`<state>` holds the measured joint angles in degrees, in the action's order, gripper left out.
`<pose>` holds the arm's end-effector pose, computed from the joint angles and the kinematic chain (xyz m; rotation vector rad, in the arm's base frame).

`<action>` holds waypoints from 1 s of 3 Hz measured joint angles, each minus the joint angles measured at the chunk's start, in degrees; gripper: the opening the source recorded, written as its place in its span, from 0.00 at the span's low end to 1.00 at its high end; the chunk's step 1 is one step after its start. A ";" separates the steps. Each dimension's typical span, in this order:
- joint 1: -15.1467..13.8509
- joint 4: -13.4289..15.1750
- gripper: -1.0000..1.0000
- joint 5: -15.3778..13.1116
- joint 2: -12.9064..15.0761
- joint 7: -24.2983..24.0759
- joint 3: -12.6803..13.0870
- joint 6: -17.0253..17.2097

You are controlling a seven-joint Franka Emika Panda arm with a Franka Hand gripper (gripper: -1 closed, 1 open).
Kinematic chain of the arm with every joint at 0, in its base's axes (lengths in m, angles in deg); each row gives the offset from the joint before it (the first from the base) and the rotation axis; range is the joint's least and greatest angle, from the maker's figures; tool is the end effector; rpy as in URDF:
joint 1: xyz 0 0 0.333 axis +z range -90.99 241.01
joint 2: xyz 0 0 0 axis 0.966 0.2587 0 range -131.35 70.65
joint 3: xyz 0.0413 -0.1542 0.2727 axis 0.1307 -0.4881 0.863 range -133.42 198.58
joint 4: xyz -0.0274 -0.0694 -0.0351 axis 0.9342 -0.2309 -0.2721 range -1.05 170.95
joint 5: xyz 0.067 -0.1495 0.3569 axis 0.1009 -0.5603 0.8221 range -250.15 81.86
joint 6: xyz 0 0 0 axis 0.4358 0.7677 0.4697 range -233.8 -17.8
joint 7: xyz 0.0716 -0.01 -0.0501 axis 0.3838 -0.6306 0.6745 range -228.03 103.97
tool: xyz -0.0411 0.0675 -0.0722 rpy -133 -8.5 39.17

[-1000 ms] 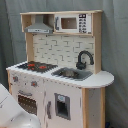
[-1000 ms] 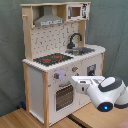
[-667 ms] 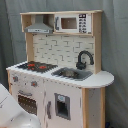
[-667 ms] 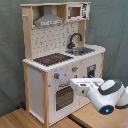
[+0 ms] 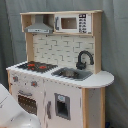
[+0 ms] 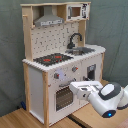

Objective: Play with the kitchen

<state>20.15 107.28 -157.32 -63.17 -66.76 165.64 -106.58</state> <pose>0.1814 0.5459 0.3327 0.8155 1.0932 0.4686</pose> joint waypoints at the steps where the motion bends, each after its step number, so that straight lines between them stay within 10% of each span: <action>1: 0.01 1.90 1.00 -3.12 0.04 -4.36 -0.02 -1.32; 3: -0.01 6.63 1.00 -7.84 0.35 -14.70 -0.87 -2.42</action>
<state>20.14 113.90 -165.16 -62.82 -81.46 164.78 -109.00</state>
